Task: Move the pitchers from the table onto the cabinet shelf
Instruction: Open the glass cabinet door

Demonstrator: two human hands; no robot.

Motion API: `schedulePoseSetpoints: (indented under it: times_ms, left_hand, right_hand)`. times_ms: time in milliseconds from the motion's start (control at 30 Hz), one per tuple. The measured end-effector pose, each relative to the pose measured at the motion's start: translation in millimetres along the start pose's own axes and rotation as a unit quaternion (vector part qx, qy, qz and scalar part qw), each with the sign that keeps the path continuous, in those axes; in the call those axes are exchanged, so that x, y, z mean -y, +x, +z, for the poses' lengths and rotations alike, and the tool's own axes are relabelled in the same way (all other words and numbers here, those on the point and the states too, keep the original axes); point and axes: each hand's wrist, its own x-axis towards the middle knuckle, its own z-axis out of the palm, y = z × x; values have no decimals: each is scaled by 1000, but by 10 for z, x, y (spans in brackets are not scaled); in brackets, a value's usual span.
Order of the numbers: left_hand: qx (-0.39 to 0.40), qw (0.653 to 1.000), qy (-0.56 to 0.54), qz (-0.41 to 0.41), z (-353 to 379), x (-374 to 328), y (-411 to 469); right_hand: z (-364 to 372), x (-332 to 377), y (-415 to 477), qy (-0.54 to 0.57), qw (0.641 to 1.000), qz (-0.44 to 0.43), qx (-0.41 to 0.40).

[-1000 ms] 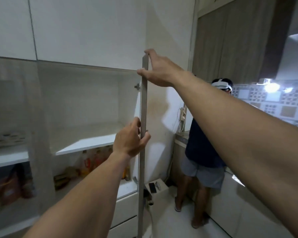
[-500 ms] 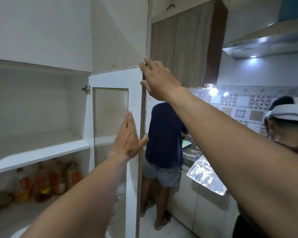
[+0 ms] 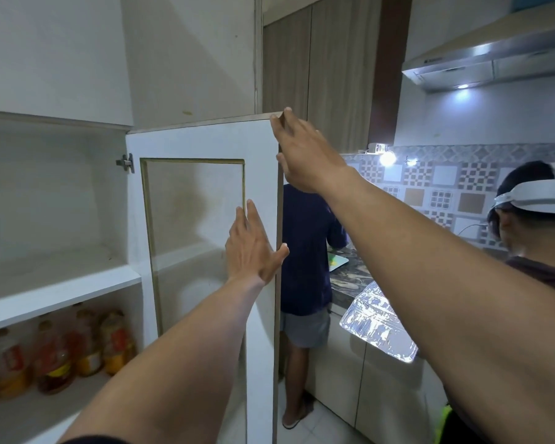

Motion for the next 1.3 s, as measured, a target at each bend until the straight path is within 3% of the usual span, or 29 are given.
schedulePoseSetpoints:
  times_ms: [633,900,1067,1200,1300]
  left_hand:
    - [54,997,12,47,222,-230,149]
    - [59,998,-5,25,420,-302,239]
    - [81,996,12,46,284,-139,243]
    - [63,995,55,52,-69,265,296]
    - [55,994,92,26,-455,770,327]
  right_hand:
    - [197,-249,-45,98,989,62,93]
    - [421,-396,-54,106,984,82,115]
    - [506,-277,-66,75,990,88,75]
    - [497,70,37,36,993,105,-33]
    - [504,556,184,78,992,92,-37]
